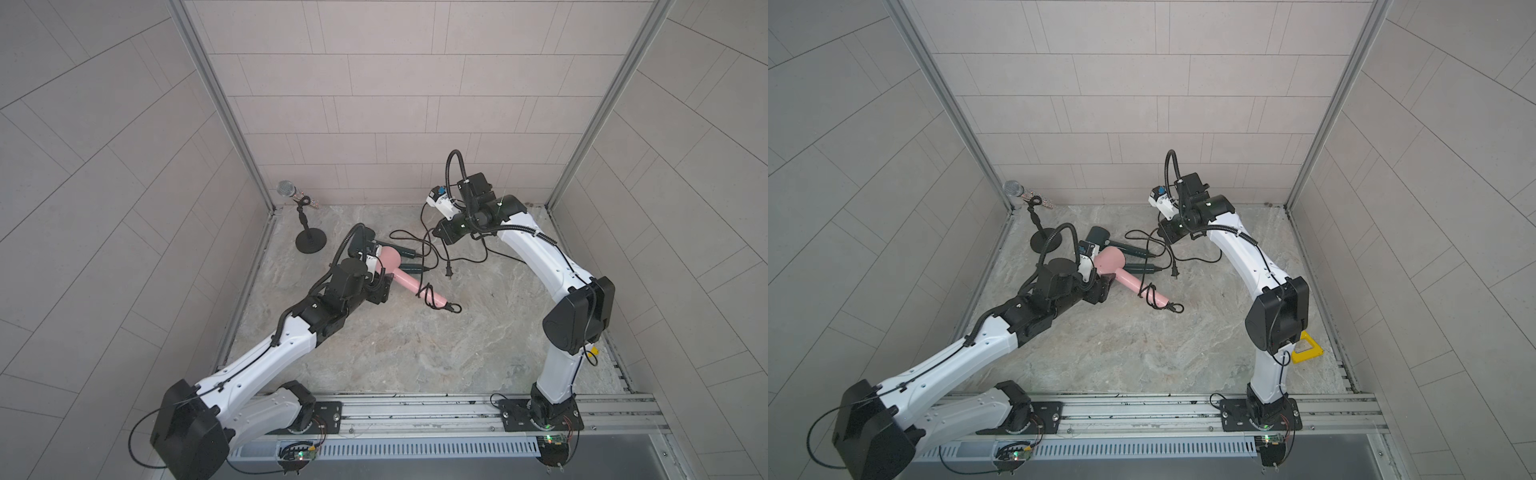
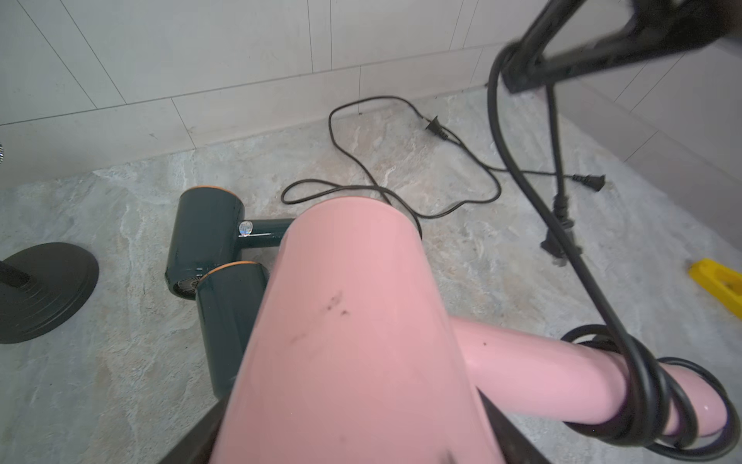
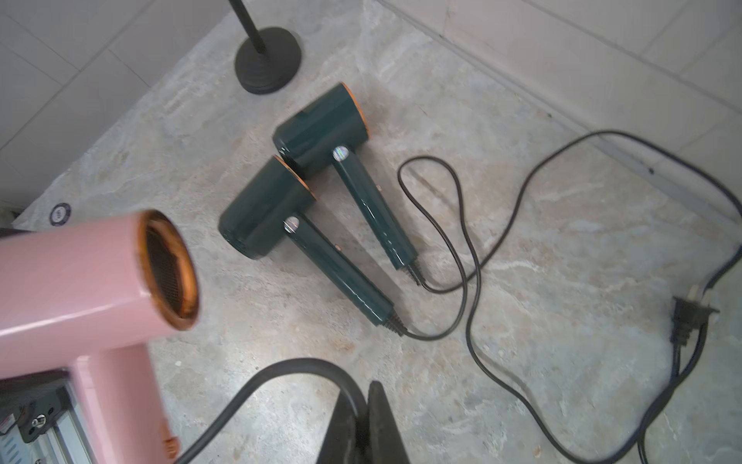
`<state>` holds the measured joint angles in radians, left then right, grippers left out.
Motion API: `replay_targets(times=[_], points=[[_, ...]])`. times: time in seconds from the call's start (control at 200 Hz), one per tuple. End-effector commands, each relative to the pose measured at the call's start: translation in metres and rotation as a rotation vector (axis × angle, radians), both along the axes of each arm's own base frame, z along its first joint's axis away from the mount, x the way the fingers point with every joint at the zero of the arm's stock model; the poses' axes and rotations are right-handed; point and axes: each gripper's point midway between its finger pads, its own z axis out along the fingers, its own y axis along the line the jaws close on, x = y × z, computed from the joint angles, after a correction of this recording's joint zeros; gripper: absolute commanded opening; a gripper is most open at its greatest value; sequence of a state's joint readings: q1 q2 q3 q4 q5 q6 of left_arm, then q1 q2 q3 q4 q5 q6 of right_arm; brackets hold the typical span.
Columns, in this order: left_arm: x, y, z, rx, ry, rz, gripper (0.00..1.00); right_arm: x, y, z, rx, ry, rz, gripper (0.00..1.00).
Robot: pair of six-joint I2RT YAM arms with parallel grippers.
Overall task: Wrap the cord around the hair dryer
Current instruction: Wrap the power cord around the hair dryer.
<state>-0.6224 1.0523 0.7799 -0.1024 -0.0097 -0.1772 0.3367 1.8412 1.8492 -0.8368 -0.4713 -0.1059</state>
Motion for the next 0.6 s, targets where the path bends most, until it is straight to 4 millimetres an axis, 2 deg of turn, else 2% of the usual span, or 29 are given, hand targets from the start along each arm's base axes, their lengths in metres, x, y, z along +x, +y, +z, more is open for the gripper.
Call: replay_targets(times=[0.0,0.055,0.155,0.295,0.49,0.595], points=[[-0.013,-0.016,0.028,-0.192,-0.022,-0.113,0.0,0.026,-0.023,-0.009,0.035,-0.052,-0.062,0.0],[-0.011,-0.018,0.039,-0.291,-0.028,-0.12,0.0,0.024,-0.026,-0.023,0.054,-0.034,-0.064,0.0],[-0.005,-0.022,0.058,-0.467,-0.054,-0.126,0.0,0.015,-0.02,-0.043,0.1,0.003,-0.031,0.0],[0.005,-0.024,0.08,-0.686,-0.116,-0.124,0.0,0.005,-0.006,-0.056,0.222,0.005,-0.003,0.0],[0.019,-0.028,0.1,-0.847,-0.165,-0.124,0.0,-0.009,0.007,-0.068,0.395,0.012,-0.017,0.0],[0.03,-0.026,0.097,-0.847,-0.183,-0.078,0.0,-0.015,0.013,-0.072,0.457,-0.006,-0.04,0.0]])
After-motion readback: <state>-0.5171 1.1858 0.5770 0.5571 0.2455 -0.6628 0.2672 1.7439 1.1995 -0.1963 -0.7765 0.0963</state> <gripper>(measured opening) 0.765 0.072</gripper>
